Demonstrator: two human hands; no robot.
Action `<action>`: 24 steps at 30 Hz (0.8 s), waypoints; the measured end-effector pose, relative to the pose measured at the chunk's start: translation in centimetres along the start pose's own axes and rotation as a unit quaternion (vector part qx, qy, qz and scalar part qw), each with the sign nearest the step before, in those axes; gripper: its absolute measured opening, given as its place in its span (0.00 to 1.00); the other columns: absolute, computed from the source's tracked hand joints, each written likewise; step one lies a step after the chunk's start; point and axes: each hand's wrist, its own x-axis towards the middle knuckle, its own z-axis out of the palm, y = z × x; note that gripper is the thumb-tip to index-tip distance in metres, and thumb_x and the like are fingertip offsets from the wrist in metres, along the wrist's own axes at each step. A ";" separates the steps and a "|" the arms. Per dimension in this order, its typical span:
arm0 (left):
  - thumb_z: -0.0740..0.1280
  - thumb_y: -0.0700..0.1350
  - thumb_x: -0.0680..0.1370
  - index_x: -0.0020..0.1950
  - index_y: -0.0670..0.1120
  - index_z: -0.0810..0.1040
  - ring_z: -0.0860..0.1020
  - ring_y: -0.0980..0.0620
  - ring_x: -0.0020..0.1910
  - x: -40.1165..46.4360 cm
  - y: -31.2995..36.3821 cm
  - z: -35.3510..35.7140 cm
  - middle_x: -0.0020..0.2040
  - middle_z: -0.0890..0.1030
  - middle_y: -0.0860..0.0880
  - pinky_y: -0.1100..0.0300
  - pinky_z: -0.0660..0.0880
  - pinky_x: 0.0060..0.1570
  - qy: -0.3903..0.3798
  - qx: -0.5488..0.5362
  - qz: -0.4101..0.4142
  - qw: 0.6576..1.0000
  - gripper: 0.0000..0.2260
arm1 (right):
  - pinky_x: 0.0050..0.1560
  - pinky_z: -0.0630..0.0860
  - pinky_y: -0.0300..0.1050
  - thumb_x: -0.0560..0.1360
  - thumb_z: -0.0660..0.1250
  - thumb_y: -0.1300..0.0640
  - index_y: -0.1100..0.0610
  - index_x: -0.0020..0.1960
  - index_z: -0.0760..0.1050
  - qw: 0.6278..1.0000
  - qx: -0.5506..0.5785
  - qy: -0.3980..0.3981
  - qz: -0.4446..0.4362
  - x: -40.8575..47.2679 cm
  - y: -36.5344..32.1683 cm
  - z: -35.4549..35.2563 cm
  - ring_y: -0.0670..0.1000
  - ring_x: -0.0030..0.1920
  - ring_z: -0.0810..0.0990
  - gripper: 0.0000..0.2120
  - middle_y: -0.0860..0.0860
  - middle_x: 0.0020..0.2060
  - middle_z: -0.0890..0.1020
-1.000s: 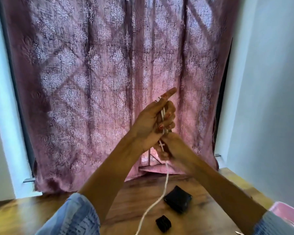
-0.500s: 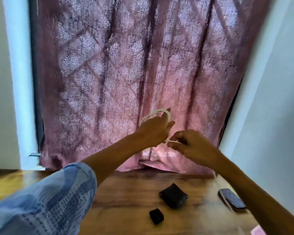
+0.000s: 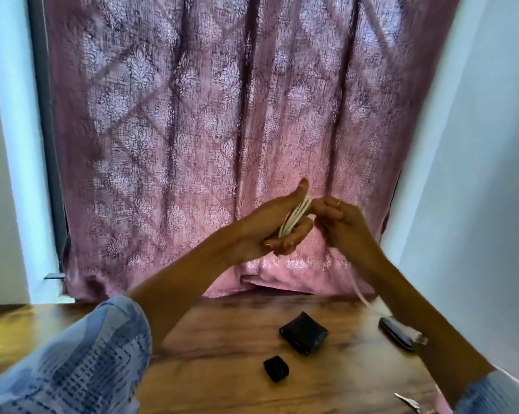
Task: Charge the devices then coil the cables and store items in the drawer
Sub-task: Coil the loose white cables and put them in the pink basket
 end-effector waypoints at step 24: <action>0.58 0.46 0.81 0.74 0.49 0.62 0.79 0.48 0.52 0.4 -5.3 3.2 0.54 0.81 0.45 0.50 0.74 0.55 0.189 0.571 -0.092 0.793 0.20 | 0.43 0.76 0.45 0.79 0.62 0.53 0.58 0.53 0.78 0.911 -0.371 -0.177 -0.025 -7.3 -0.3 -0.5 0.51 0.40 0.80 0.10 0.53 0.42 0.83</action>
